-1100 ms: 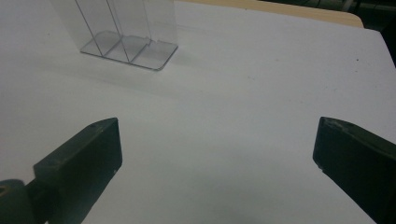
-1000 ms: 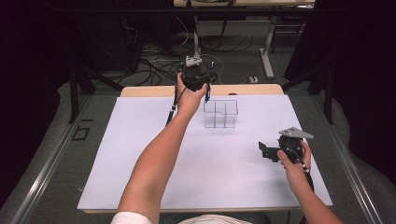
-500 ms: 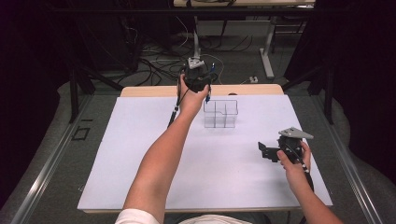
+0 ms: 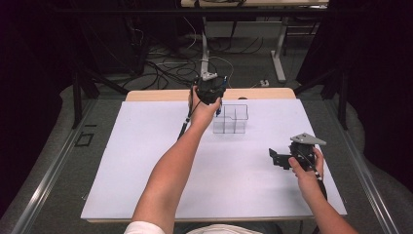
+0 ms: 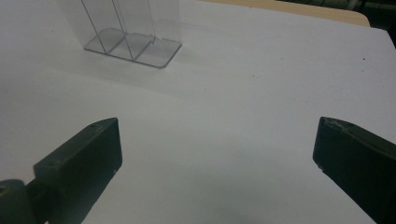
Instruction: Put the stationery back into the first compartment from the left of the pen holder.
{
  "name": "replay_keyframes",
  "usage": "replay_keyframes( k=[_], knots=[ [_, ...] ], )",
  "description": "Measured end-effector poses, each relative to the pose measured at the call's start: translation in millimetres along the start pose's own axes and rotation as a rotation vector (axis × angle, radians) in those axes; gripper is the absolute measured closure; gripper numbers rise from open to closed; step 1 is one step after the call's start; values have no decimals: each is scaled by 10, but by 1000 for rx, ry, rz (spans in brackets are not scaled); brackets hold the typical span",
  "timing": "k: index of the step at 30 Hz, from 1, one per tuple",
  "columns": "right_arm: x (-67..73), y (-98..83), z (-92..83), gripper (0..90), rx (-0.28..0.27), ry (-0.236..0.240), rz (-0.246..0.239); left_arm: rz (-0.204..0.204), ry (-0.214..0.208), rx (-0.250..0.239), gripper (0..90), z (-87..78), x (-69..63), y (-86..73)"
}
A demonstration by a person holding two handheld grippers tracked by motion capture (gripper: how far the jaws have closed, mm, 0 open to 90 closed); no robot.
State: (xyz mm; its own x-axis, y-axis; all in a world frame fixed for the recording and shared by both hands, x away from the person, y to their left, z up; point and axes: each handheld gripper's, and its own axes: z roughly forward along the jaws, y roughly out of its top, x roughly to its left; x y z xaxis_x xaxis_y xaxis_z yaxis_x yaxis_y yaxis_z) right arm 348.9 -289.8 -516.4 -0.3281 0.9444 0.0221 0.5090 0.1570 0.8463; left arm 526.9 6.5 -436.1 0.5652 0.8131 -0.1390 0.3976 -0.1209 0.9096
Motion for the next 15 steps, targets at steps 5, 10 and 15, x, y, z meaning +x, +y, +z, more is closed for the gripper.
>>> replay_keyframes(
  k=[5,10,15],
  knots=[
    [2,-3,6,10,5,-3,4,-13,0,6,796,4,-6,-50],
    [10,-2,12,10,4,2,6,-13,-1,16,796,9,0,-104],
    [5,-3,14,10,8,1,-3,-12,6,30,796,8,21,-168]
  ],
)
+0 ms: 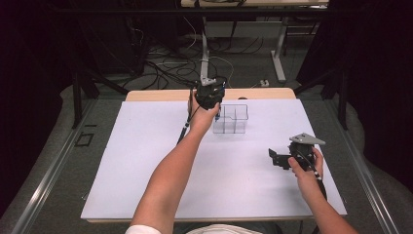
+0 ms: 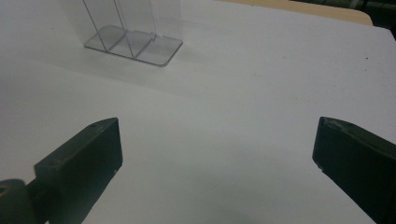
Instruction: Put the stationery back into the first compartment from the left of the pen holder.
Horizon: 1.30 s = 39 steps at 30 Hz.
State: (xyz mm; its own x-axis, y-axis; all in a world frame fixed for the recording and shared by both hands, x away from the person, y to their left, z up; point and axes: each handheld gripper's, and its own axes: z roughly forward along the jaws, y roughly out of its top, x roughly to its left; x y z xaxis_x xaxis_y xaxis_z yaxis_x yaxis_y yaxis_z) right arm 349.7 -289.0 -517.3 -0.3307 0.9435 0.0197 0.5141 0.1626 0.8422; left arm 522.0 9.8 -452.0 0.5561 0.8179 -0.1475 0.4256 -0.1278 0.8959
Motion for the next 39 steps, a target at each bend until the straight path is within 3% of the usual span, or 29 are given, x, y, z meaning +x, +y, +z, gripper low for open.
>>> replay_keyframes(
  k=[11,17,21,27,28,32,34,39],
  knots=[
    [9,-3,5,12,4,0,2,-6,2,10,795,6,13,-91],
    [3,-1,5,12,1,-3,0,-9,-7,53,780,-20,13,-119],
    [6,-1,5,12,0,-1,3,-3,-31,70,675,-112,-8,-81],
    [15,-2,10,13,3,-11,-8,1,-42,60,590,-241,-26,-53],
    [15,-2,8,13,3,-10,-8,3,-46,37,575,-281,-19,-48],
    [13,-2,12,13,4,-12,-14,0,-58,23,504,-348,-9,-42],
    [15,-4,16,13,4,-15,-18,23,-54,16,467,-402,-1,-35],
    [29,-4,22,13,5,-22,-17,14,-67,5,406,-493,13,-22]
  ],
)
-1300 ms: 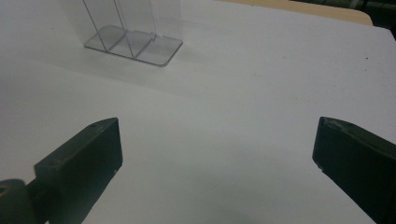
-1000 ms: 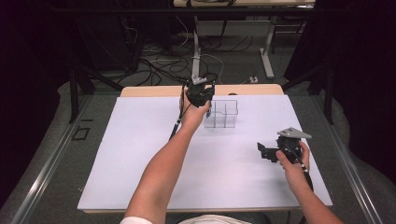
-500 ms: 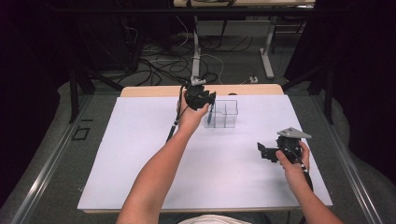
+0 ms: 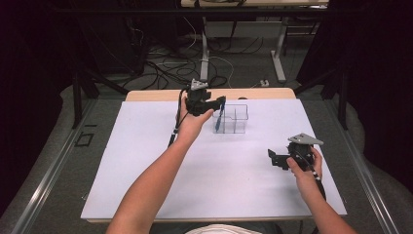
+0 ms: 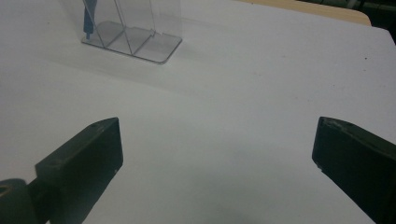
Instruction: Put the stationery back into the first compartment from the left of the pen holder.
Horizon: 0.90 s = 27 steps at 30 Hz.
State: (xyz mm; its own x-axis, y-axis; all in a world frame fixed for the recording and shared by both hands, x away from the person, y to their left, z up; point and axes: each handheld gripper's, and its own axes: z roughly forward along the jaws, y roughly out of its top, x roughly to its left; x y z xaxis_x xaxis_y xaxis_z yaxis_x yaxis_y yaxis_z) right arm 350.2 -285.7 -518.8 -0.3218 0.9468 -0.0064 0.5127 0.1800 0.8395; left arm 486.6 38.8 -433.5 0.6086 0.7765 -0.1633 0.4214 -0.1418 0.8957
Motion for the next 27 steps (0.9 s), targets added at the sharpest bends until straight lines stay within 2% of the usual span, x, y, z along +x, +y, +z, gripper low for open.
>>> replay_keyframes(
  k=[5,10,13,14,17,23,26,27],
  knots=[
    [-3,0,-2,14,3,4,-2,20,-4,-8,358,-103,-5,12],
    [6,2,-5,15,1,6,-3,28,12,19,294,-257,-23,32],
    [9,2,-4,15,3,5,-2,42,33,14,278,-357,-16,18],
    [11,3,-5,15,3,7,0,59,47,17,273,-415,5,0],
    [3,1,0,15,1,3,-15,71,80,45,262,-512,53,-22],
    [10,3,-5,15,2,-1,-13,48,89,40,248,-664,160,-63],
    [12,4,-6,15,2,-2,-13,13,85,35,242,-779,231,-115],
    [14,4,-3,15,2,0,-10,13,85,35,236,-779,231,-115]
  ],
)
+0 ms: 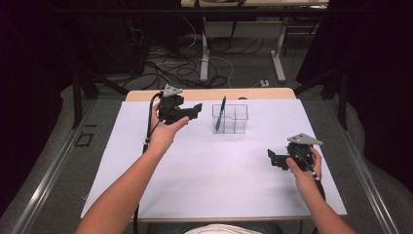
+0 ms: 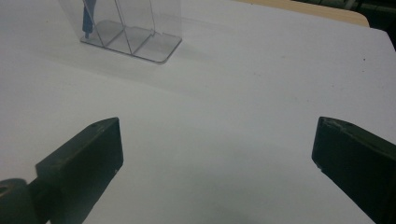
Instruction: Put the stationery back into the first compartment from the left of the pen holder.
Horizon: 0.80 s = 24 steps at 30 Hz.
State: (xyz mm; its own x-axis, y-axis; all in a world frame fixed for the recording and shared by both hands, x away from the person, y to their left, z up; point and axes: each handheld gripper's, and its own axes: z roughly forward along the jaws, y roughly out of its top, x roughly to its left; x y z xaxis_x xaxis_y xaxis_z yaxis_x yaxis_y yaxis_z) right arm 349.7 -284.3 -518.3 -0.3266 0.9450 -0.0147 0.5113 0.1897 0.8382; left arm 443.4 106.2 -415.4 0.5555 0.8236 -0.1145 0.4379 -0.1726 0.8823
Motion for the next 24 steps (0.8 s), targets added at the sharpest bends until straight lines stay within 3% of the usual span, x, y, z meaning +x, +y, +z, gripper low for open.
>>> replay_keyframes(
  k=[9,17,24],
  knots=[
    [1,0,2,15,1,-2,2,-49,-2,5,155,-200,135,-230],
    [8,-1,0,15,3,-3,7,-91,-18,13,20,-370,240,-498],
    [10,-1,4,15,4,-4,3,-124,-3,15,1,-511,325,-709]
  ],
)
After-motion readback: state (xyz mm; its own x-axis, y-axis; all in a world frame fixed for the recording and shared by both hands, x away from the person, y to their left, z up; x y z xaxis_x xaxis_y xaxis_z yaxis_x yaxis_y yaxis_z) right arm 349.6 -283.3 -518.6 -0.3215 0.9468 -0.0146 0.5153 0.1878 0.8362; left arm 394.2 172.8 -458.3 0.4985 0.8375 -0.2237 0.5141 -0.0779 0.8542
